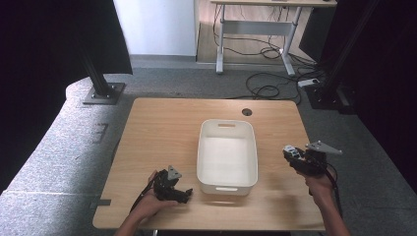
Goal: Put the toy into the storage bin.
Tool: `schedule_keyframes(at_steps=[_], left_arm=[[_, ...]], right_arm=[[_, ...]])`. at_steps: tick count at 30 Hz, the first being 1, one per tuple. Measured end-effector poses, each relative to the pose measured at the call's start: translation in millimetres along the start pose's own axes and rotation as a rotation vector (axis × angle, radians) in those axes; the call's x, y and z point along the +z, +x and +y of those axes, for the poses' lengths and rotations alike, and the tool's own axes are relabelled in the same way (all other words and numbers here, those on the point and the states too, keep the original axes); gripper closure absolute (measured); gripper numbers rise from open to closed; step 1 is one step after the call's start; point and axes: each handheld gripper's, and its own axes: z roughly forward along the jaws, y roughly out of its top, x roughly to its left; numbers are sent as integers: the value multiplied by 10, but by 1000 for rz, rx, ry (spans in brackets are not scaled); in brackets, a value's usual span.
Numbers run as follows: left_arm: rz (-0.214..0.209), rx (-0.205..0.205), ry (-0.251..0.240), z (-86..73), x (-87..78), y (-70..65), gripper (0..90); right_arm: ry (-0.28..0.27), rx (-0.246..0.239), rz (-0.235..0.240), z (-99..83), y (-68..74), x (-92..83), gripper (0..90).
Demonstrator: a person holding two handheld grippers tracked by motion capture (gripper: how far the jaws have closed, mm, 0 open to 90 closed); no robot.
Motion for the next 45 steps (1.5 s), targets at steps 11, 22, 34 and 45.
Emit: schedule_keyframes(at_steps=[11,22,34,45], left_arm=[[0,0,0,0,0,0,0],[0,0,0,0,0,-1,0],[0,-1,-1,0,0,-1,0],[0,-1,0,0,0,-1,0]], right_arm=[[-10,-31,17,50,116,-27,501],[-20,-29,53,81,223,-22,502],[-25,-55,74,116,345,-21,502],[-27,-55,83,122,378,-18,501]])
